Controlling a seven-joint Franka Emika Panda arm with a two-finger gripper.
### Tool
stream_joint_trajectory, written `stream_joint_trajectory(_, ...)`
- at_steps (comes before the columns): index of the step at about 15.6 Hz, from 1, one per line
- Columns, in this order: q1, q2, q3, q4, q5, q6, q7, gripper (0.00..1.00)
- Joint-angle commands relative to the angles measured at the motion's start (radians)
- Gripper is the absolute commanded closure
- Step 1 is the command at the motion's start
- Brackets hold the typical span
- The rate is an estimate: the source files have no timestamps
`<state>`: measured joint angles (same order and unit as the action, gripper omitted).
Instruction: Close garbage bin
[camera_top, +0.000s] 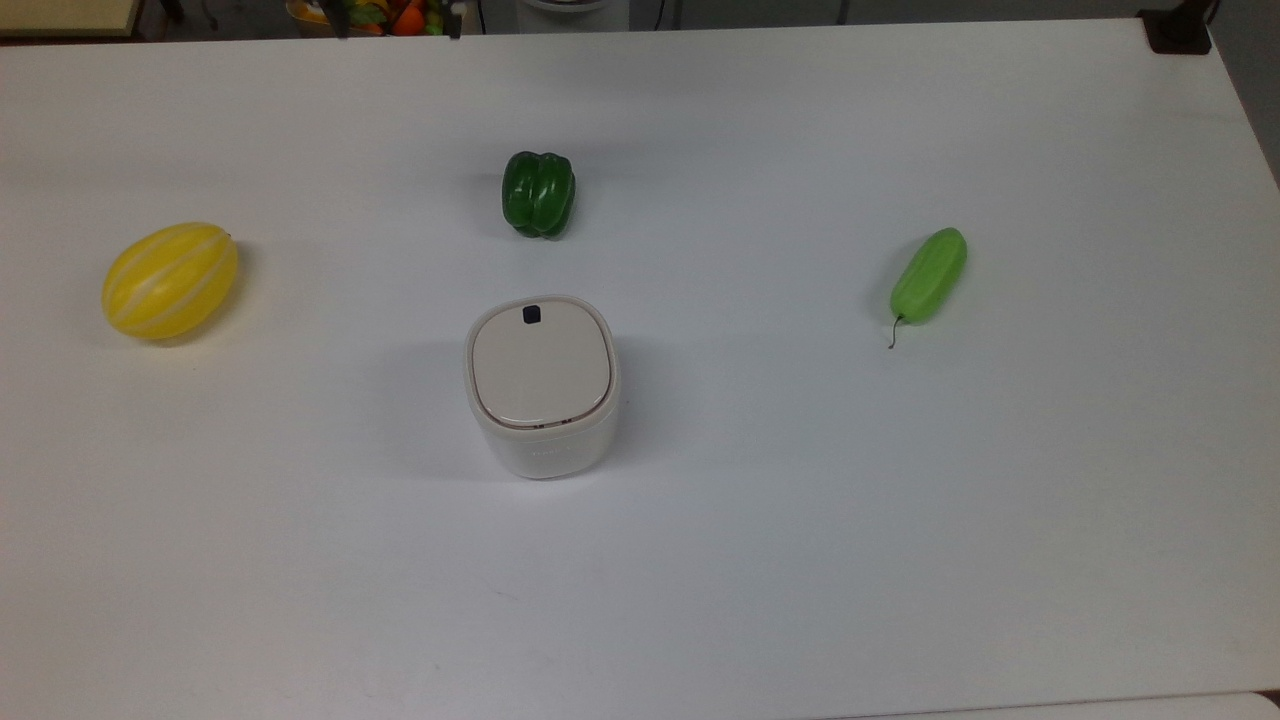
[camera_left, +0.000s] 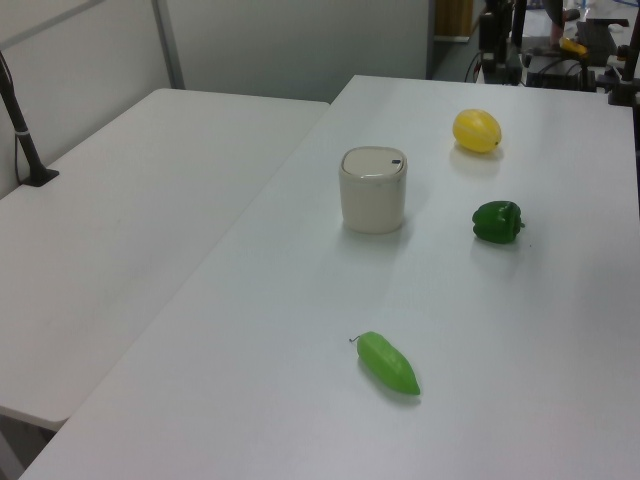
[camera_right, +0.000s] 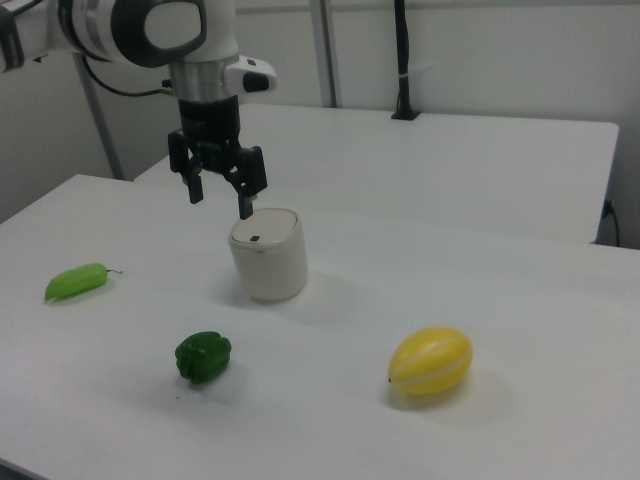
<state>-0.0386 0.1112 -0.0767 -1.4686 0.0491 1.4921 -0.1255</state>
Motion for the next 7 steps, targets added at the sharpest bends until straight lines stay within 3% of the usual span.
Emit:
stream_joint_trajectory(1, 0.003, -0.05, -0.001, -0.044, -0.023, -0.033, 0.078, 0.0)
stream_joint_trajectory(7, 0.002, -0.051, 0.0, -0.041, -0.048, -0.059, 0.081, 0.0)
